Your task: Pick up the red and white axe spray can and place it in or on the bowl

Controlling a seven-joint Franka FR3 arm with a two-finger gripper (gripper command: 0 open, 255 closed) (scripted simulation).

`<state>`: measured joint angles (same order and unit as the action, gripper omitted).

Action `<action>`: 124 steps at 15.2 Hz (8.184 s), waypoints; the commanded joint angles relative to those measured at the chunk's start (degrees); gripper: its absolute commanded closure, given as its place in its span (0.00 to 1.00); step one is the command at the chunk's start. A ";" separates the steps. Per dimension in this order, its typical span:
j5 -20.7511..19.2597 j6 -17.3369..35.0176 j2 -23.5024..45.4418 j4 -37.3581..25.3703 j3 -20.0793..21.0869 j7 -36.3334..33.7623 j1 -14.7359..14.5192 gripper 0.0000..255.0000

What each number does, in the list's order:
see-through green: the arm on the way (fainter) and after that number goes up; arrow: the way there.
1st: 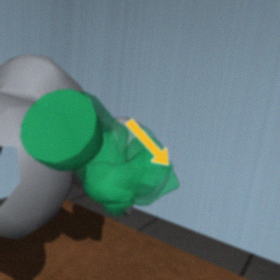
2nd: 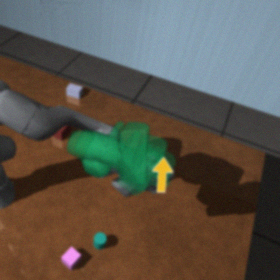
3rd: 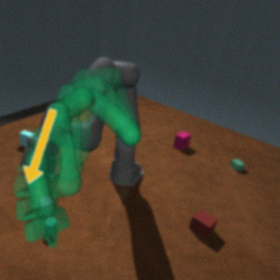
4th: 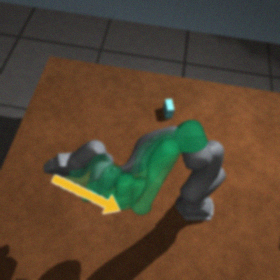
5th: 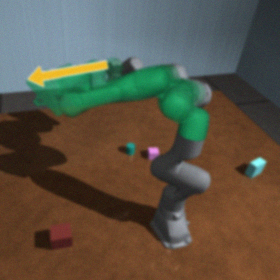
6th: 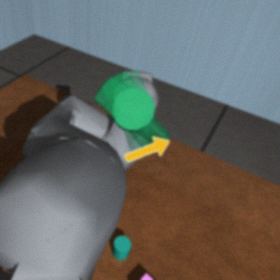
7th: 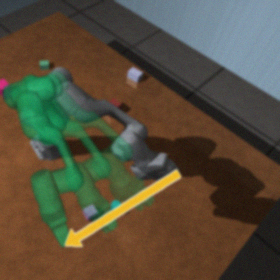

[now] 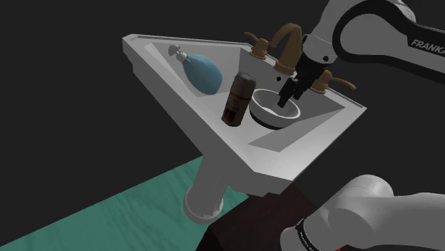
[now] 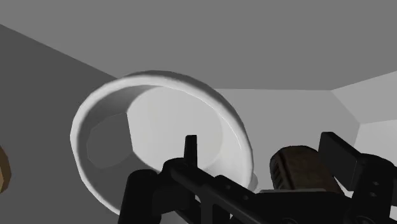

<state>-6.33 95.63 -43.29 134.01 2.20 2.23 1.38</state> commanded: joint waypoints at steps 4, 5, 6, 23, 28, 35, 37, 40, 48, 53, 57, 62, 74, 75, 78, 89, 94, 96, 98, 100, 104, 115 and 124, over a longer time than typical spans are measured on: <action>1.32 0.50 7.06 -6.19 -2.07 7.56 -2.96 0.00; 1.89 0.44 9.37 -8.37 -2.67 10.09 -3.95 0.00; 2.52 0.26 11.65 -10.60 -3.22 12.63 -4.93 0.00; 10.49 -1.26 31.41 -28.22 -5.48 36.29 -12.67 0.00; 10.49 -0.81 31.34 -27.70 -5.46 36.29 -12.68 0.00; 10.49 -0.82 31.35 -27.72 -5.46 36.29 -12.68 1.00; 10.49 -0.84 31.39 -27.77 -5.47 36.31 -12.67 1.00; 10.50 -0.86 31.36 -27.76 -5.45 36.27 -12.69 1.00; 10.53 -6.34 32.56 -34.46 -5.52 35.95 -12.69 1.00; 10.61 -10.42 33.86 -39.84 -5.59 35.73 -12.69 1.00; 10.71 -13.79 35.20 -44.55 -5.66 35.55 -12.68 1.00; 10.89 -18.22 37.30 -51.07 -5.77 35.33 -12.65 1.00; 11.51 -29.67 42.18 -67.06 -8.17 38.83 -10.47 1.00; 11.54 -30.66 42.23 -67.99 -8.91 40.17 -9.78 1.00; 11.74 -33.86 42.96 -71.56 -11.26 44.38 -7.58 1.00; 14.27 -43.70 49.48 -86.48 -18.68 58.40 1.35 1.00; 11.34 -35.77 42.32 -71.74 -17.50 57.69 -0.59 1.00; 10.66 -33.28 40.32 -67.35 -17.12 57.47 -0.90 1.00; 10.13 -31.00 38.58 -63.41 -16.80 57.29 -1.10 1.00; 9.69 -28.85 37.04 -59.79 -16.52 57.13 -1.25 1.00; 9.00 -24.89 34.42 -53.30 -16.09 56.90 -1.39 1.00; 7.94 -16.12 29.72 -39.98 -15.46 56.62 -1.41 1.00; 7.94 -16.12 29.73 -39.99 -15.46 56.62 -1.41 0.00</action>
<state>1.61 79.51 -13.56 94.02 -13.26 58.86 -0.04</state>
